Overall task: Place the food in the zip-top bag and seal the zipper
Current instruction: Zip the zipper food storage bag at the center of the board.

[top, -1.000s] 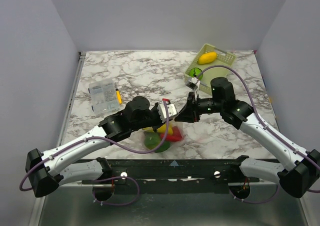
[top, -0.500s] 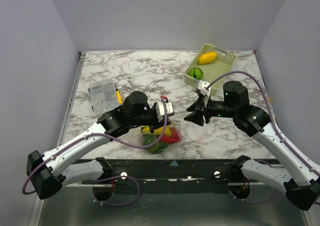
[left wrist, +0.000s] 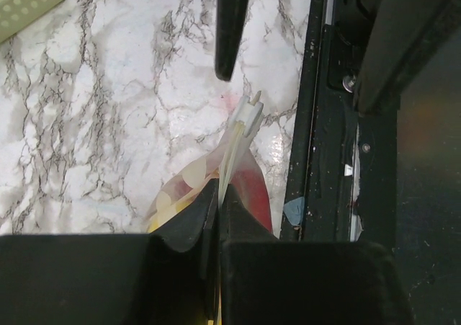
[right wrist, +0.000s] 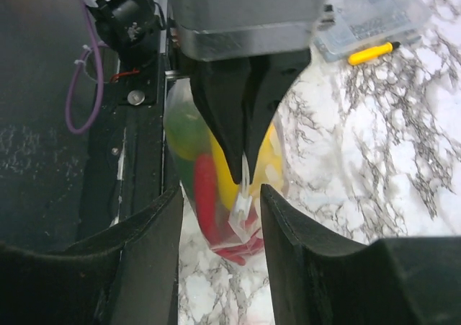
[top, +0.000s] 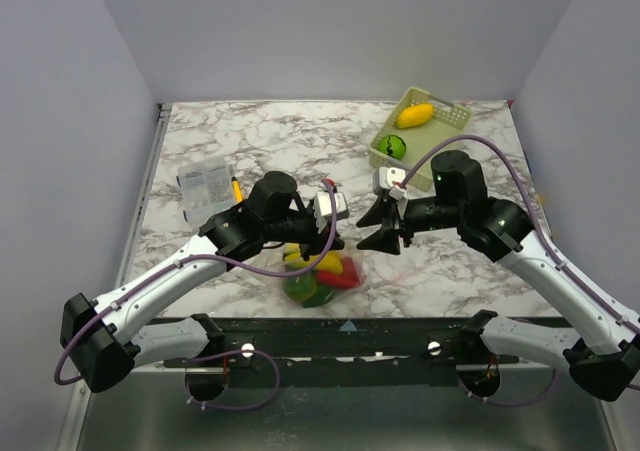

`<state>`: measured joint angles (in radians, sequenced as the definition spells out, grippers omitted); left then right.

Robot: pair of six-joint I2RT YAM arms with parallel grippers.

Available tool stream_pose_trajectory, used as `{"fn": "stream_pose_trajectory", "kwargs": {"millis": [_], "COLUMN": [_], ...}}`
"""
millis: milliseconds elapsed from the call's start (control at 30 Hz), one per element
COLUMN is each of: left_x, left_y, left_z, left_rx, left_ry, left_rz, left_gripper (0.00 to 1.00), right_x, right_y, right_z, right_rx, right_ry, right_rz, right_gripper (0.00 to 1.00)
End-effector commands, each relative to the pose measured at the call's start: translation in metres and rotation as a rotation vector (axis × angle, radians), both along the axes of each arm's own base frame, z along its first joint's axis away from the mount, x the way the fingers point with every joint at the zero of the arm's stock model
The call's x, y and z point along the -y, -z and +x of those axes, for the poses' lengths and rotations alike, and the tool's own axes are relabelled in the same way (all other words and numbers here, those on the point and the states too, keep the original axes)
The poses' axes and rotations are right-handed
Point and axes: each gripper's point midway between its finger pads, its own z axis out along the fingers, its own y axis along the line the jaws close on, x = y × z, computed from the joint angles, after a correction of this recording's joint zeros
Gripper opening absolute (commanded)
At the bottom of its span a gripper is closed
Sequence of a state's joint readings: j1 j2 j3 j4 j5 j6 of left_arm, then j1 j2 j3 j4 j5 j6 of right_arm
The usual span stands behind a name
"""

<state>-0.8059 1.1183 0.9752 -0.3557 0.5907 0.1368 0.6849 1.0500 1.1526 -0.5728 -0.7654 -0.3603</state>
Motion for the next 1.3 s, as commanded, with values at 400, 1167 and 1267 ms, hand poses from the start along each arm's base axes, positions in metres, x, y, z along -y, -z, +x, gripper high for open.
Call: {"fn": "stream_pose_trajectory", "kwargs": {"millis": [400, 1167, 1267], "left_x": [0.003, 0.007, 0.007], "left_y": [-0.017, -0.021, -0.024], "left_z": [-0.003, -0.01, -0.012], "left_rx": [-0.015, -0.035, -0.033], "left_ry": [0.024, 0.069, 0.081], "left_rz": [-0.04, -0.068, -0.086], "left_gripper": [0.0, 0.0, 0.0], "right_x": [0.0, -0.011, -0.016], "right_y": [0.023, 0.03, 0.028], "right_z": [0.015, 0.009, 0.008], "right_rx": [-0.008, -0.053, -0.048], "right_ry": [0.093, 0.011, 0.0], "right_rz": [-0.135, -0.141, -0.097], "right_gripper": [0.39, 0.0, 0.0]}}
